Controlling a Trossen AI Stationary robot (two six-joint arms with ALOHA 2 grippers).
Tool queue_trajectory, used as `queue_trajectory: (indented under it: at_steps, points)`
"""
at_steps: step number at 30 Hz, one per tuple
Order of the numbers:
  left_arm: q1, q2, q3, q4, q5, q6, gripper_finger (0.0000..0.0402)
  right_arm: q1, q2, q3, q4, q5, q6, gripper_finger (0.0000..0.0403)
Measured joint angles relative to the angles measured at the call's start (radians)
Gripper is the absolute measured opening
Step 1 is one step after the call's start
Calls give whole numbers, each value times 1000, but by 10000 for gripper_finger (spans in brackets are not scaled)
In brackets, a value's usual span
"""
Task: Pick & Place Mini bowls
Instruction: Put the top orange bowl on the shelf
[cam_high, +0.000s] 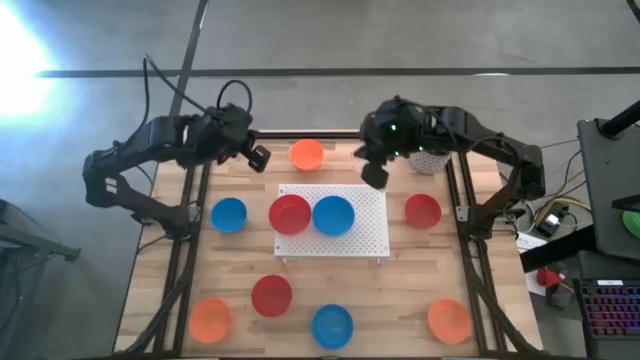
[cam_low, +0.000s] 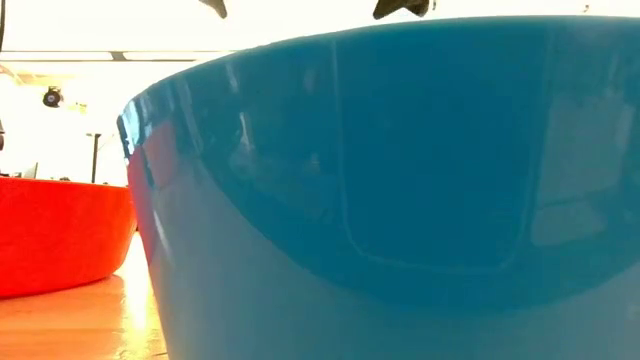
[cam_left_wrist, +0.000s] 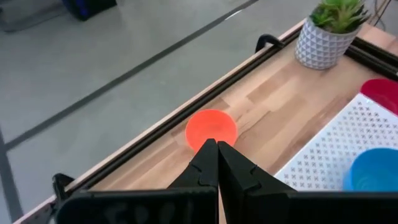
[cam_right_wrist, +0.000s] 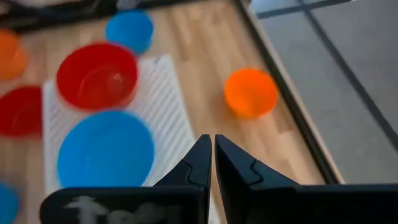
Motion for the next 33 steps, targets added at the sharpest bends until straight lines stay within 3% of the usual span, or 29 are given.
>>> queue_trajectory:
  at_steps: [5, 13, 33]
  points:
    - [48, 25, 0, 48, 26, 65, 0, -96, 41, -5, 62, -5, 31, 18]
    - [50, 54, -2, 51, 27, 87, 0, -227, 190, -9, 80, -122, 73, 18]
    - [50, 53, -2, 60, 27, 55, 0, -237, 535, 38, 173, -152, 134, 18]
